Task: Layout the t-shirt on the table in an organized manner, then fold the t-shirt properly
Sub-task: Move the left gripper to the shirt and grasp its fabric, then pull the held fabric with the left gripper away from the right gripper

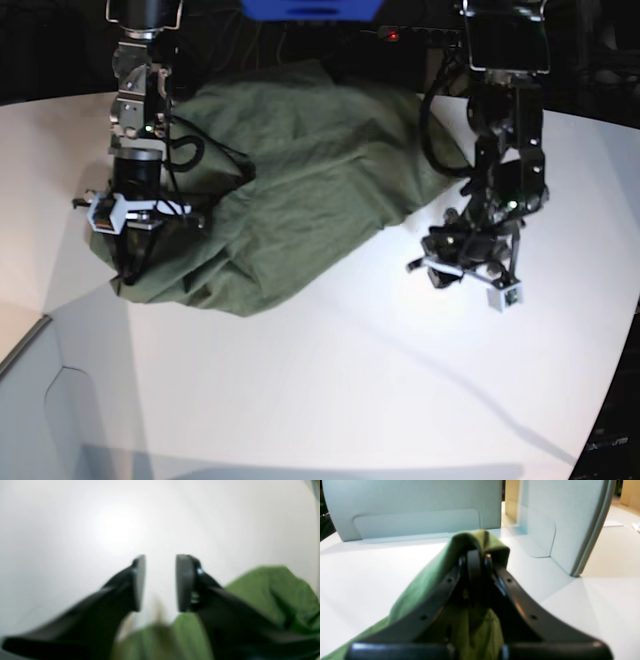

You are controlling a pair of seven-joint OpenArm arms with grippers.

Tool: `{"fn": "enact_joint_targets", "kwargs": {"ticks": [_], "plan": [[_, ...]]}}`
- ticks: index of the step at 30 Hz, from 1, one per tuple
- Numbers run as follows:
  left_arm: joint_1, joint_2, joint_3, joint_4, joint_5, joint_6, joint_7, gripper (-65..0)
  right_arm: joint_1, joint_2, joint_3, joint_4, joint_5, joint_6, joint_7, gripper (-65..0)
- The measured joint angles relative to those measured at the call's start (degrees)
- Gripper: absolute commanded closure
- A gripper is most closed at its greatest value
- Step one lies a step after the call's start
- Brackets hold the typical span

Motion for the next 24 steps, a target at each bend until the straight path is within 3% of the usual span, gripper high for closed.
{"fn": "enact_joint_targets", "kwargs": {"ticks": [7,12,17,24], "plan": [[11.5,-1.9,0.1,10.0,0.3,-0.3,5.5,-27.6,1.0,-0.1,0.0,0.0,0.0,0.0,-0.1,0.0],[17.9,-2.4,-0.4,12.0,7.0,0.4,5.5,-27.6,1.0,-0.1,0.0,0.0,0.2,0.0,-0.2,0.0],[19.3,-2.1,-0.2,11.9,9.0,5.9,5.2,-27.6,1.0,-0.1,0.0,0.0,0.0,0.0,-0.2,0.0],[16.4,-0.2,-0.3,6.1,9.8,6.7,5.2,-27.6,1.0,-0.1,0.0,0.0,0.0,0.0,-0.2,0.0]]}}
